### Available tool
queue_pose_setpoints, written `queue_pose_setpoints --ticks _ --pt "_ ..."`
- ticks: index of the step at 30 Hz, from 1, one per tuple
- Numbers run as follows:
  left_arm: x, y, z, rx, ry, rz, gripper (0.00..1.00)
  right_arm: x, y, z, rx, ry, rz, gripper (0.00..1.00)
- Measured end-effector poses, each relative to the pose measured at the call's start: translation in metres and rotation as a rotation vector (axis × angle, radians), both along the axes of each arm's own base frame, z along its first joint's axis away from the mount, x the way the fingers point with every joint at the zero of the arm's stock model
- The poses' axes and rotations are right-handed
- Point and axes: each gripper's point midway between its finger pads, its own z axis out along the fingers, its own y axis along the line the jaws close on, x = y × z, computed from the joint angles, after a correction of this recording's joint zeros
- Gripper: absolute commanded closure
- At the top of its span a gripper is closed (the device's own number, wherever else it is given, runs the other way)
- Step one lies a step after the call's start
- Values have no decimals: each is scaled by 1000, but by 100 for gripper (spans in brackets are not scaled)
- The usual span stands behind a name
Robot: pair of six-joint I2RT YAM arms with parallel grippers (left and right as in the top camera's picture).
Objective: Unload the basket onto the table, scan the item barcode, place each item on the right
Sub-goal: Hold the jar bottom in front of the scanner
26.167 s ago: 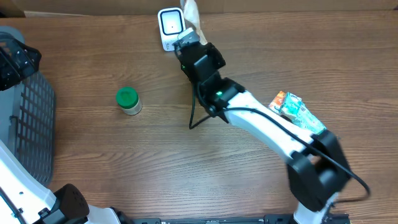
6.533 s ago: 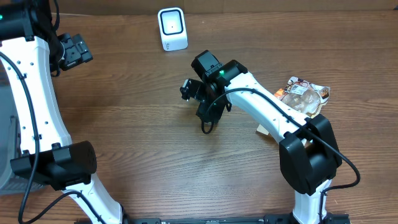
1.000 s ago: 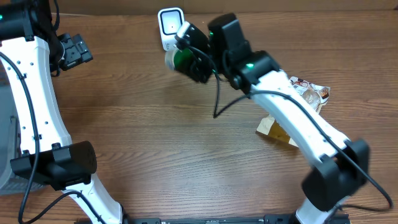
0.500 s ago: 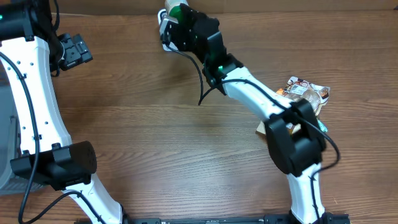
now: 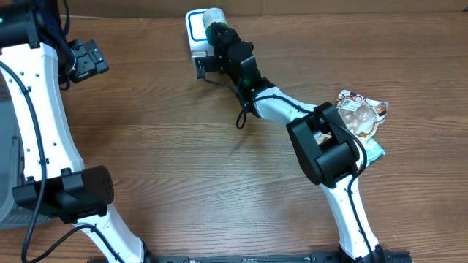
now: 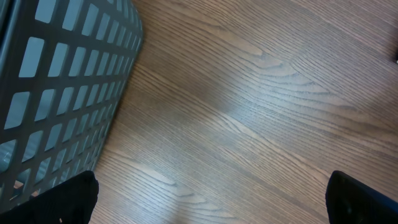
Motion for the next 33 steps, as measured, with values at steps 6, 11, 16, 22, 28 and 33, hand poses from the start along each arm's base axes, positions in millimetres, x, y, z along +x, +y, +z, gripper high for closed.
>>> queue_pose_setpoints --ticks 6,11,16,22,28,33 --pt "0 0 0 0 -1 0 1 7 -9 15 0 -71 -5 64" --pt "0 0 0 0 0 0 1 5 -4 16 -26 -87 25 64" --pt "0 0 0 0 -1 0 1 3 1 16 -37 -93 52 64" --pt "0 0 0 0 0 0 0 4 5 19 -46 -83 70 64" --pt "0 0 0 0 0 0 1 9 9 39 -30 -113 75 64" --pt "0 0 0 0 0 0 0 9 12 41 -33 -107 83 63"
